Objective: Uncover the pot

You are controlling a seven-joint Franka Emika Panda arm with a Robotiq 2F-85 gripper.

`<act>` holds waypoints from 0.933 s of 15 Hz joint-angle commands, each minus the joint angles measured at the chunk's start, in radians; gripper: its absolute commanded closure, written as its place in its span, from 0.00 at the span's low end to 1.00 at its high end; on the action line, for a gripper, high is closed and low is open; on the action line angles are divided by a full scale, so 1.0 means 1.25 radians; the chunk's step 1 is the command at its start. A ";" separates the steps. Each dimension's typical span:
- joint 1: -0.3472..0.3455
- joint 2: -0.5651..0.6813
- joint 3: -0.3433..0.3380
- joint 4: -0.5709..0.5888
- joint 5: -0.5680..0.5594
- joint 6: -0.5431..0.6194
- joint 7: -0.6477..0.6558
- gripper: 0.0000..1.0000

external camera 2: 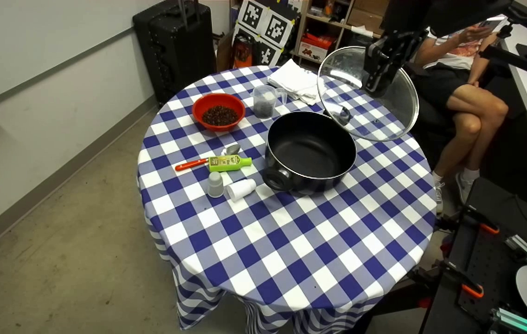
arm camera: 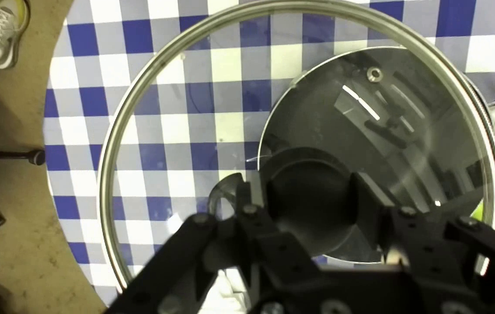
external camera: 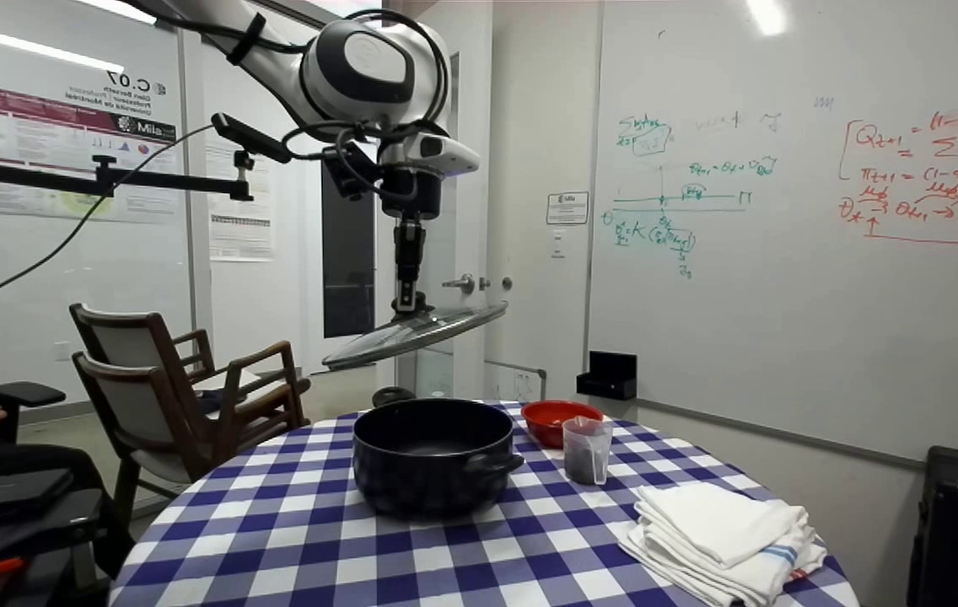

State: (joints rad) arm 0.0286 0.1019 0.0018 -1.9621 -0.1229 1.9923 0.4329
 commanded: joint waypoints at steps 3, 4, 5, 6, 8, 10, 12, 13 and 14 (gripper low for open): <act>0.013 0.047 0.004 0.046 -0.019 0.055 -0.044 0.75; 0.013 0.061 0.003 0.050 -0.015 0.066 -0.053 0.75; 0.011 0.076 0.003 0.056 -0.006 0.075 -0.063 0.75; 0.012 0.090 0.002 0.062 -0.002 0.079 -0.068 0.75; 0.011 0.116 0.003 0.073 0.013 0.090 -0.076 0.75; 0.015 0.138 0.003 0.086 0.017 0.095 -0.078 0.75; 0.019 0.152 0.003 0.099 0.016 0.095 -0.080 0.75; 0.021 0.157 0.004 0.103 0.017 0.096 -0.081 0.75; 0.024 0.159 0.005 0.107 0.016 0.099 -0.083 0.75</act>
State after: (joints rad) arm 0.0450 0.2861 0.0093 -1.8789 -0.1203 2.1214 0.3580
